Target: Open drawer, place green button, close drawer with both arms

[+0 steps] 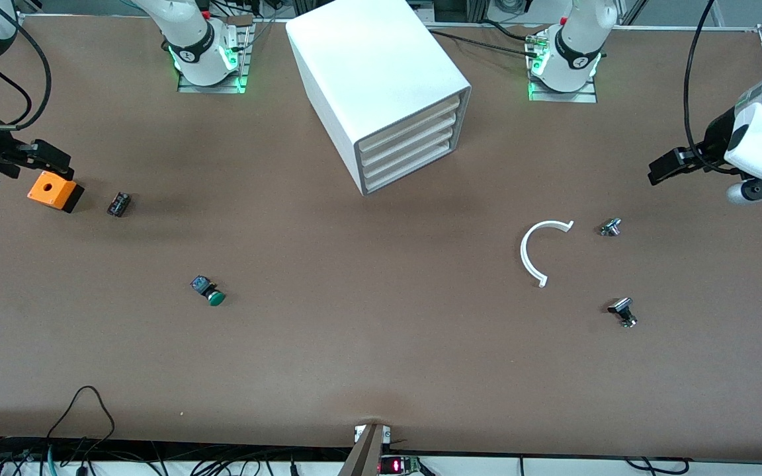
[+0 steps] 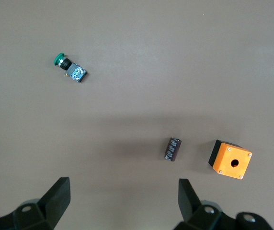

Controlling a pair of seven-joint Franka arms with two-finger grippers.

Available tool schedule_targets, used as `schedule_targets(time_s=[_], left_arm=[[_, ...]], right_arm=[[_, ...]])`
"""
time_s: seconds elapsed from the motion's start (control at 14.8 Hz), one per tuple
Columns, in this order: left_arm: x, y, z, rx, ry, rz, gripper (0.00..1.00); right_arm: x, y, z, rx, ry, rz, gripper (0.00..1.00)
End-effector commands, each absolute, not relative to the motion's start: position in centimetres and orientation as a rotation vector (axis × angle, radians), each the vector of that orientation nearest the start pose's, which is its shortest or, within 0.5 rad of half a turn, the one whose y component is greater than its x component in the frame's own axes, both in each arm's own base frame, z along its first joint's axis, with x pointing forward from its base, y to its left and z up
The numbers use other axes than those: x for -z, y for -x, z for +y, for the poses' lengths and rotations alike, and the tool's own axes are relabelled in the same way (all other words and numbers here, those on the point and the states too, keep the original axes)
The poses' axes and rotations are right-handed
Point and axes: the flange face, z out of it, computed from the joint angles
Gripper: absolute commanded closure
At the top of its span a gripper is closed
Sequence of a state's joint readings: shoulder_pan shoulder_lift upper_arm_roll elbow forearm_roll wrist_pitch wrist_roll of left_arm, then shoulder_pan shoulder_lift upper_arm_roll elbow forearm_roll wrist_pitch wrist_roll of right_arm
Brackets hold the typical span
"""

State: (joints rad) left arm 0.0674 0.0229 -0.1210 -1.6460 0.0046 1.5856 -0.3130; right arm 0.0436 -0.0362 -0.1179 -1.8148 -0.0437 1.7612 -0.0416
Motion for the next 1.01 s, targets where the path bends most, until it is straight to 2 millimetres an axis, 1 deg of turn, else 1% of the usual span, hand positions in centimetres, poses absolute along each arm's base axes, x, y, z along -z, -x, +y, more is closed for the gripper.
schedule_targets(time_s=[0.0,0.2,0.81,0.94], left_arm=[[-58.31,-55.93,-2.94,-0.135,3.07,-0.413,0.0],[-58.57,-56.55,-2.98,-0.121,3.073,-0.416,0.0],[-58.68,-56.5,-3.23,-0.123,3.073,-0.414,0.0],[-58.77,-56.46,-3.32,-0.121,3.073,-0.411,0.0]], right_arm=[[-54.83,-53.71,-4.43,-0.002,3.156,0.057,0.0],[-54.83,-53.71,-4.43,-0.002,3.156,0.057,0.0],[-54.71,-54.25,-4.44,0.012,3.158,0.057,0.0],[-54.11,-54.57,-4.42,0.003,3.158,0.057,0.0]])
